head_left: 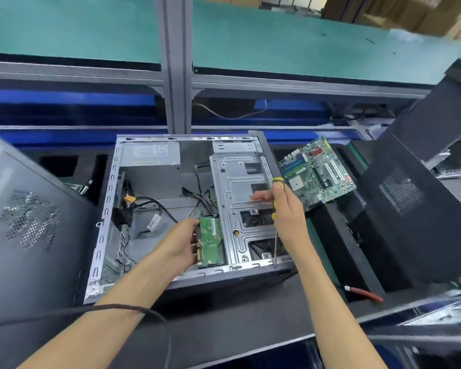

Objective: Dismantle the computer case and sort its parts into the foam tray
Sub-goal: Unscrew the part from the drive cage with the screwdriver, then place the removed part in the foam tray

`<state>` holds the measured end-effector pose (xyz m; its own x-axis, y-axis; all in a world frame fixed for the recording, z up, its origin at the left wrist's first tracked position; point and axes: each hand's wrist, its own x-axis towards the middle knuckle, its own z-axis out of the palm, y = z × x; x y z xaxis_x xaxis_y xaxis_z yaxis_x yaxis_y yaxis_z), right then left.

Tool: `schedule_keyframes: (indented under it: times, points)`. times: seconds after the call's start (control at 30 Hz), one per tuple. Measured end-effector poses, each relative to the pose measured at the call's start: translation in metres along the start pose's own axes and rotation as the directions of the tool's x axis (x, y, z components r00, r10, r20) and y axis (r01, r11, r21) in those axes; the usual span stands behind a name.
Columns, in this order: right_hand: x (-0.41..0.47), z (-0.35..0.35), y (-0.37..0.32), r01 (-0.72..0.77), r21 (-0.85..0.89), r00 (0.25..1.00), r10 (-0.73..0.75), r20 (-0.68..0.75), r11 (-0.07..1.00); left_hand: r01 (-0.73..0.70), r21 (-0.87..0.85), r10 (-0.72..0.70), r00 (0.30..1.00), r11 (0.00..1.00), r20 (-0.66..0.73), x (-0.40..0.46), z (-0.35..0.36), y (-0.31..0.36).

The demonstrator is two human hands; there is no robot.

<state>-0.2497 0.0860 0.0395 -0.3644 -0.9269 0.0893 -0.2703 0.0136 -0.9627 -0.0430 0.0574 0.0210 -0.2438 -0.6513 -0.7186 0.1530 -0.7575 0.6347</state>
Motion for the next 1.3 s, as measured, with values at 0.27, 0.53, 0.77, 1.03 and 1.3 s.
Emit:
schedule_keyframes:
  times: [0.27, 0.53, 0.77, 1.03, 1.3]
  points:
    - [0.0, -0.005, 0.001, -0.024, 0.148, 1.0, 0.022, 0.015, 0.989, -0.004, 0.148, 0.0, 1.0, 0.989, 0.024, -0.008, -0.016, 0.009]
    - [-0.002, -0.004, -0.005, 0.004, 0.185, 1.0, -0.003, -0.005, 0.983, -0.281, 0.523, 0.47, 0.839, 0.804, -0.272, -0.014, -0.072, 0.05]
    - [-0.009, -0.019, -0.021, -0.104, 0.428, 0.992, 0.125, -0.023, 0.898, -0.572, 0.455, 0.656, 0.754, 0.683, -0.037, -0.057, -0.002, 0.072]
    - [-0.017, -0.106, -0.019, -0.139, 0.426, 0.947, 0.246, -0.208, 0.894, -0.659, 0.442, 0.624, 0.741, 0.608, 0.247, -0.053, 0.129, 0.075]
    - [-0.035, -0.202, 0.056, -0.387, 0.364, 0.793, 0.507, -0.337, 0.847, -0.603, 0.76, 0.495, 0.751, 0.242, 0.438, 0.017, 0.27, 0.027]
